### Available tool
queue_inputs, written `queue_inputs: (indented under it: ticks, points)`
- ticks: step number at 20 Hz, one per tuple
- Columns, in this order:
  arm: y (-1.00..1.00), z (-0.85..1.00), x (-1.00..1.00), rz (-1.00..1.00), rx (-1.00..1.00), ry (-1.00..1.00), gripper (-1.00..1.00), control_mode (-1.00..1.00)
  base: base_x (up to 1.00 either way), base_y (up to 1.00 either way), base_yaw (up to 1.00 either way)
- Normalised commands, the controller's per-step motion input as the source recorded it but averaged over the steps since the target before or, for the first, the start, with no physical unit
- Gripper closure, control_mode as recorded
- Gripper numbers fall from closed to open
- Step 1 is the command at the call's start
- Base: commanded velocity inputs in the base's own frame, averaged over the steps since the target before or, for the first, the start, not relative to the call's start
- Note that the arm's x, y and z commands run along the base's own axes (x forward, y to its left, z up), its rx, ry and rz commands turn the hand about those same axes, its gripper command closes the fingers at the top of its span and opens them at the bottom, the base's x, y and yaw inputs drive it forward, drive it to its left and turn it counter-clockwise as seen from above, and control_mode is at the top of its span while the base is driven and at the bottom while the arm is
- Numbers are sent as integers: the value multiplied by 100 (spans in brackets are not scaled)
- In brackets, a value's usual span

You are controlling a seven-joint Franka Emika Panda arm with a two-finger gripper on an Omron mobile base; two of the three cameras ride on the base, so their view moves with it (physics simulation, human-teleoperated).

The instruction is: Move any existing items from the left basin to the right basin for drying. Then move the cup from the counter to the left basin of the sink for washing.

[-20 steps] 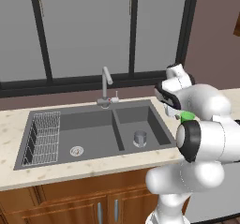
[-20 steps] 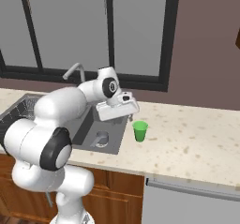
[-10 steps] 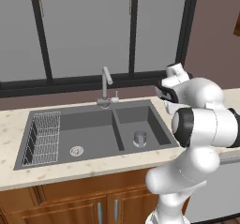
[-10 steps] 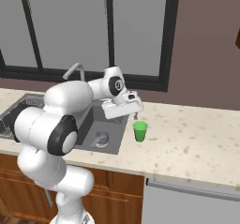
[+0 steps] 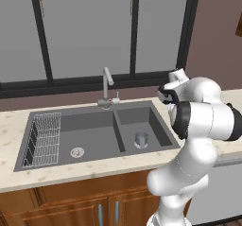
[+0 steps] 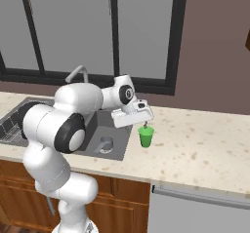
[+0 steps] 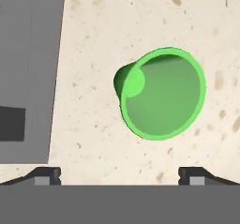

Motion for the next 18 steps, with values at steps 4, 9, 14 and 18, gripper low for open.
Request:
queue_inputs:
  ticks: [4,9,14,18]
  points:
    - [0,-26,10,0,0,0,-100,-100,0,0,0]
    - [0,-21,10,0,0,0,-100,-100,0,0,0]
    - [-1,-9,8,0,0,0,-100,-100,0,0,0]
    - [0,-1,7,0,-1,0,-100,-100,0,0,0]
